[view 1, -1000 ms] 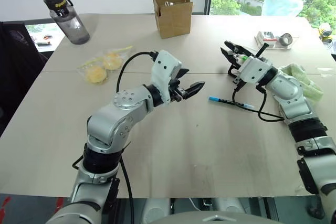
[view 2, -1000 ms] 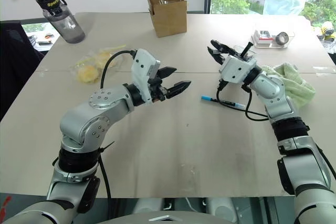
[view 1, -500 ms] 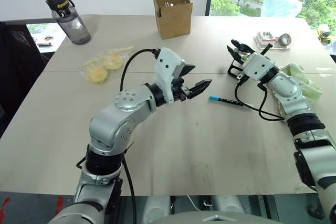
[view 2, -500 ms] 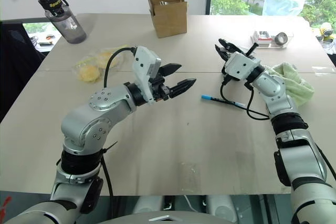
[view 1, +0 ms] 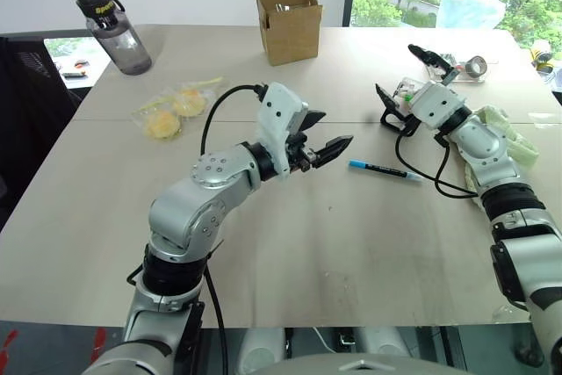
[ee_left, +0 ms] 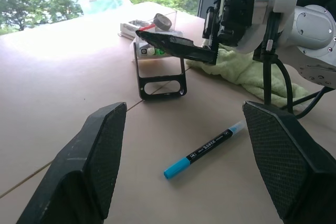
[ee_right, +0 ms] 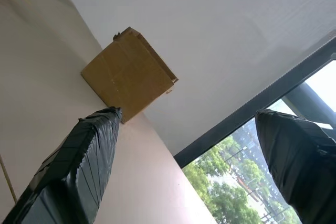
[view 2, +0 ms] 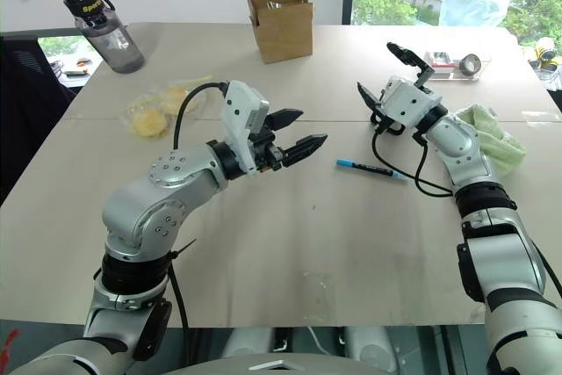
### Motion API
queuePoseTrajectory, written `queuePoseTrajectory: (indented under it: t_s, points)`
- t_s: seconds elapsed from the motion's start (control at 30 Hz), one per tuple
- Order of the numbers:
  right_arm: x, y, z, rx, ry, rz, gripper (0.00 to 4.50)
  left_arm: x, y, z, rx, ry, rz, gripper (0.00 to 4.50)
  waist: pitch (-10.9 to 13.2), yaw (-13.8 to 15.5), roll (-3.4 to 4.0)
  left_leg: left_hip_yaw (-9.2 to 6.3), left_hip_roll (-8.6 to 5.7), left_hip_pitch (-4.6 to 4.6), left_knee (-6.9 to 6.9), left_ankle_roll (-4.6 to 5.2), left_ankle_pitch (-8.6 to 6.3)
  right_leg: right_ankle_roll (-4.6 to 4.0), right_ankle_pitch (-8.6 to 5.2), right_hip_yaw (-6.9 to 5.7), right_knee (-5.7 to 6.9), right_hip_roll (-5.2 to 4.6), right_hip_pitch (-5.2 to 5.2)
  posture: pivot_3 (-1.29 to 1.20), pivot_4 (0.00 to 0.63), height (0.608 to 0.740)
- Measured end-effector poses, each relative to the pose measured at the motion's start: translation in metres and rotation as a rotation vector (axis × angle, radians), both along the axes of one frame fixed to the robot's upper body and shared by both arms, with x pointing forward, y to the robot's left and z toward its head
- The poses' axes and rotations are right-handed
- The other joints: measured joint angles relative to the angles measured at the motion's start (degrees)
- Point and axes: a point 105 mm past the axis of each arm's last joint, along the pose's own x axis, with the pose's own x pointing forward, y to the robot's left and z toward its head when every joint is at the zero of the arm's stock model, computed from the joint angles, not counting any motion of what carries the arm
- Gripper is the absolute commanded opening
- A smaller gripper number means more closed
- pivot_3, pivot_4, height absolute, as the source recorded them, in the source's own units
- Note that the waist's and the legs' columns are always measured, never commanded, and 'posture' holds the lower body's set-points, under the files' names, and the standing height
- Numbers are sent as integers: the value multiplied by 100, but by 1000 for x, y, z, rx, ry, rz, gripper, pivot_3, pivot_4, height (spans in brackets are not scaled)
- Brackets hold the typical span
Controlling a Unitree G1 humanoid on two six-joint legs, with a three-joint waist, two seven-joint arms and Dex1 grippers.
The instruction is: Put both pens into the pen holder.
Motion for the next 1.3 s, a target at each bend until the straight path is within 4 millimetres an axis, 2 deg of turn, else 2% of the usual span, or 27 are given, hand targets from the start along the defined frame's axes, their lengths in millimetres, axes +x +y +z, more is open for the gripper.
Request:
queuePoseTrajectory:
  t_s: [0.1, 0.17, 0.3, 0.43, 0.5, 0.67, 0.83, 0.93, 1.0, 1.07, 1.17, 1.2, 1.3]
  points:
    - [-6, -1, 4, 50, 24, 35, 4410, -2, 0, 1, 2, -9, -2, 3657, 0, 3, 0, -2, 0, 0, 0, 0, 0, 0, 0, -1, 2, 0, 0, 0, 150, 739]
    - [-11, -4, -3, 87, 115, 76, 4410, -2, 6, -4, 22, 0, 12, 3657, -1, 7, 1, -4, 2, 6, 0, 0, 0, 0, 0, -2, 2, 0, 7, 0, 150, 739]
    - [-23, -7, -37, 119, 388, 157, 4410, -5, 18, -20, 63, 47, 15, 3657, 0, 4, 3, -5, 2, 3, 1, 2, -1, 1, 1, -4, 2, -5, 7, 0, 150, 739]
    - [-48, -19, -73, 82, 688, 221, 4410, -16, 37, -53, 126, 139, -9, 3657, 1, 11, 5, -11, 2, 5, 0, 4, -3, 0, 0, -10, 2, -5, 8, 0, 150, 739]
    - [-58, -22, -86, 72, 810, 236, 4410, -22, 44, -60, 160, 158, -43, 3657, 2, 0, 6, -10, 1, 7, 1, 13, -8, 0, 0, -11, 3, -5, 8, 0, 150, 739]
    - [-66, -30, -94, 38, 929, 228, 4410, -36, 55, -74, 222, 202, -101, 3657, 3, 11, 8, -10, -1, 11, 3, 39, -23, 1, 1, -15, 8, -4, 9, 0, 150, 739]
    - [-69, -35, -104, -12, 999, 203, 4410, -37, 54, -73, 221, 188, -118, 3657, 3, 19, 8, -10, -3, 8, 9, 44, -26, 4, 2, -16, 4, -4, 12, 0, 150, 739]
    - [-67, -39, -116, -33, 1035, 161, 3609, -37, 54, -72, 217, 184, -120, 3657, 3, 18, 8, -10, -2, 7, 9, 43, -25, 4, 3, -15, -2, -2, 14, 0, 150, 739]
    - [-66, -44, -130, -34, 1081, 128, 2525, -37, 53, -72, 216, 181, -121, 3657, 3, 15, 8, -10, -2, 6, 8, 42, -24, 3, 2, -15, -4, -1, 14, 0, 150, 739]
    - [-65, -44, -132, -40, 1086, 128, 1774, -37, 53, -71, 216, 179, -121, 3657, 4, 9, 9, -11, -1, 8, 9, 42, -24, 3, 2, -14, -5, 1, 16, 0, 150, 739]
    - [-62, -47, -132, -55, 1090, 118, 311, -37, 53, -71, 216, 177, -122, 3657, 3, 14, 8, -12, -1, 13, 9, 43, -25, 4, 3, -15, -6, 0, 23, 0, 150, 739]
    - [-62, -47, -132, -57, 1091, 120, 72, -37, 53, -71, 216, 177, -122, 3657, 3, 16, 8, -12, -1, 14, 9, 43, -25, 5, 3, -15, -5, 0, 24, 0, 150, 739]
    - [-64, -48, -132, -58, 1099, 129, 72, -37, 53, -71, 216, 176, -122, 3657, 3, 21, 8, -12, -2, 13, 10, 44, -26, 8, 5, -16, -6, -1, 25, 0, 150, 739]
